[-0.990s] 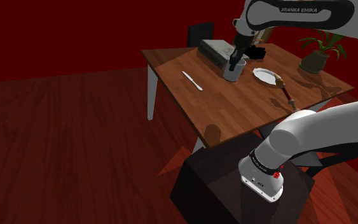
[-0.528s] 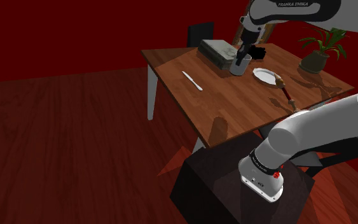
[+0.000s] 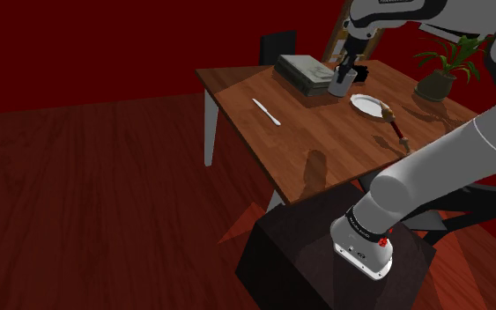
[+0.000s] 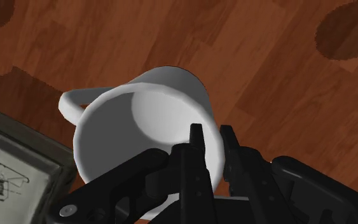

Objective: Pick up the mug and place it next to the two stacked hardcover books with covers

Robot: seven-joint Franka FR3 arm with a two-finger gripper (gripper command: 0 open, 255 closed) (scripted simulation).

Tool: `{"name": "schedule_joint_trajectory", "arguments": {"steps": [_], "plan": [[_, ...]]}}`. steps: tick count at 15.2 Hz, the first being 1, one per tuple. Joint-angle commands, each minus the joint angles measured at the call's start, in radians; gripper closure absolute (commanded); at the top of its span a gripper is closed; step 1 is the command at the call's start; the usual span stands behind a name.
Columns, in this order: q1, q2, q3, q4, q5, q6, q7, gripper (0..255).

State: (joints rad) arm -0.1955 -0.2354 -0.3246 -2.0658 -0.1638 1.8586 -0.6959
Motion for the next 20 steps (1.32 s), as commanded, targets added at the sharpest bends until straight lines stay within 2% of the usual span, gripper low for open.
{"name": "schedule_joint_trajectory", "arguments": {"steps": [1,7,12,17,20], "plan": [[-0.011,0.063,-0.031,0.063,0.015,0.004,-0.051,255],[-0.061,0.258,-0.111,0.27,0.092,-0.008,-0.208,255],[-0.135,0.449,-0.153,0.491,0.187,-0.051,-0.335,255],[-0.253,0.669,-0.161,0.786,0.293,-0.141,-0.441,255],[-0.354,0.833,-0.149,1.04,0.356,-0.234,-0.483,255]]}}
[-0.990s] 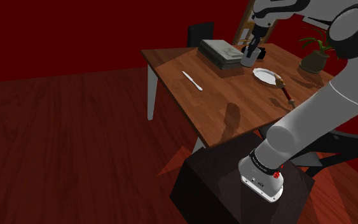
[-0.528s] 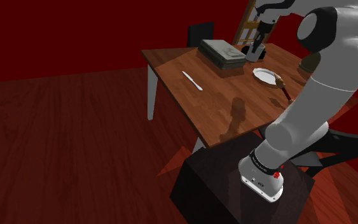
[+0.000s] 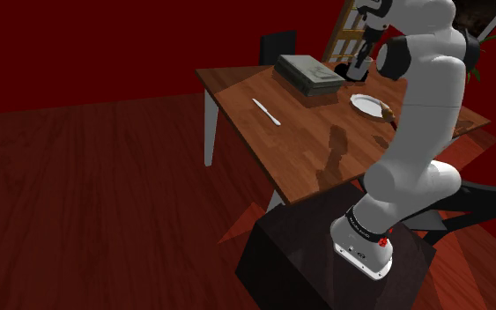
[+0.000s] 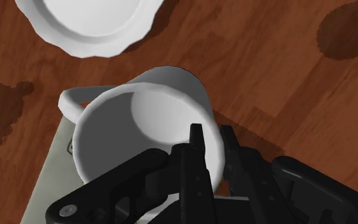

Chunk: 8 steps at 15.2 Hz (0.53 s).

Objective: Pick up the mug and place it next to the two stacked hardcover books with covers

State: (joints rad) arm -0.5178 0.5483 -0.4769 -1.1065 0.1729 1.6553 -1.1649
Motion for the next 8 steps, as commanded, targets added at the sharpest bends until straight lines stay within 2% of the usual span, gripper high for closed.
{"name": "schedule_joint_trajectory", "arguments": {"steps": [1,2,3,8], "plan": [[-0.075,0.119,0.012,0.197,0.042,-0.077,-0.022,255],[-0.132,0.21,0.025,0.359,0.067,-0.143,-0.024,255],[-0.165,0.264,0.036,0.46,0.079,-0.185,-0.02,255],[-0.111,0.19,0.024,0.251,0.06,-0.058,-0.032,255]]}}
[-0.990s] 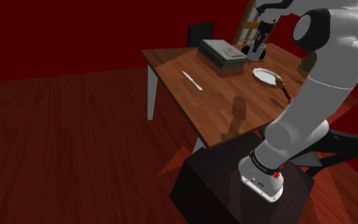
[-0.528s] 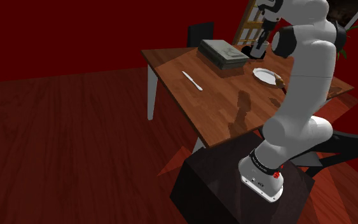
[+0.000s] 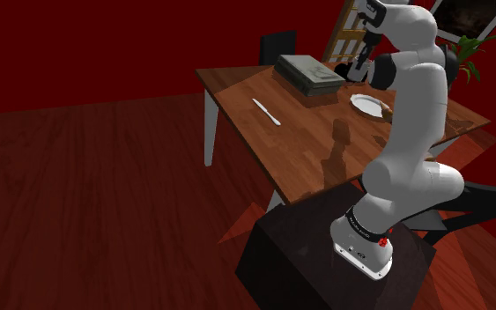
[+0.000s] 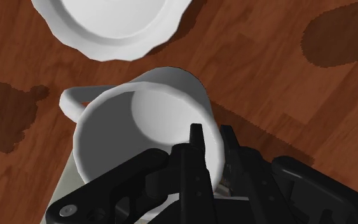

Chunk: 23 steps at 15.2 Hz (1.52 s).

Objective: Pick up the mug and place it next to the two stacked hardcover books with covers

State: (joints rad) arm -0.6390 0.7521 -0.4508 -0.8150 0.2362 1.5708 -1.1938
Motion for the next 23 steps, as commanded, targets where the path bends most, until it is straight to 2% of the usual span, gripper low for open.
{"name": "schedule_joint_trajectory", "arguments": {"steps": [1,11,23], "plan": [[0.017,-0.021,-0.004,-0.069,-0.005,0.046,-0.004,255],[0.059,-0.055,-0.008,-0.27,-0.011,0.207,-0.012,255],[0.079,-0.04,-0.001,-0.412,-0.001,0.359,-0.019,255]]}}
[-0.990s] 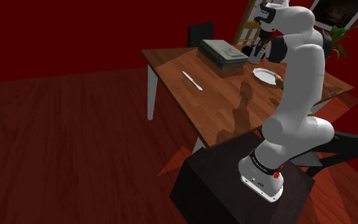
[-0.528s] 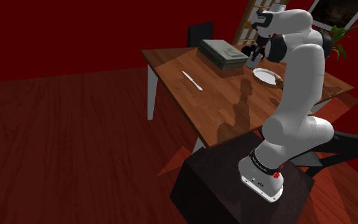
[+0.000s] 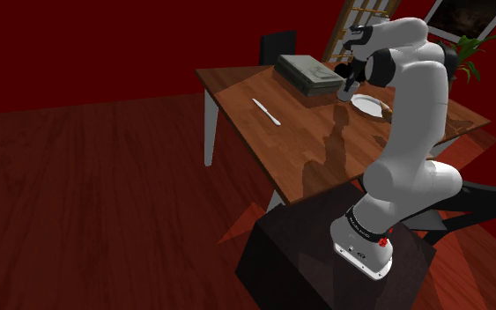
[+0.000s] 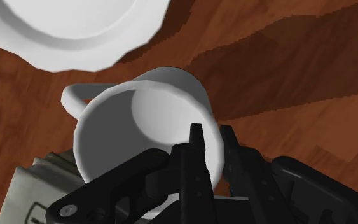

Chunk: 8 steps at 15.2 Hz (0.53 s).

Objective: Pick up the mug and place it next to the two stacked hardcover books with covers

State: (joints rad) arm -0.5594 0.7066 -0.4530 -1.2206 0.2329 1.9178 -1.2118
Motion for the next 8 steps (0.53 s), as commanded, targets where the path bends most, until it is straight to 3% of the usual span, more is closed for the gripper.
{"name": "schedule_joint_trajectory", "arguments": {"steps": [1,8], "plan": [[0.0,0.008,0.002,-0.015,0.003,0.023,-0.002,255],[0.001,0.014,0.004,-0.03,0.006,0.044,-0.003,255]]}}
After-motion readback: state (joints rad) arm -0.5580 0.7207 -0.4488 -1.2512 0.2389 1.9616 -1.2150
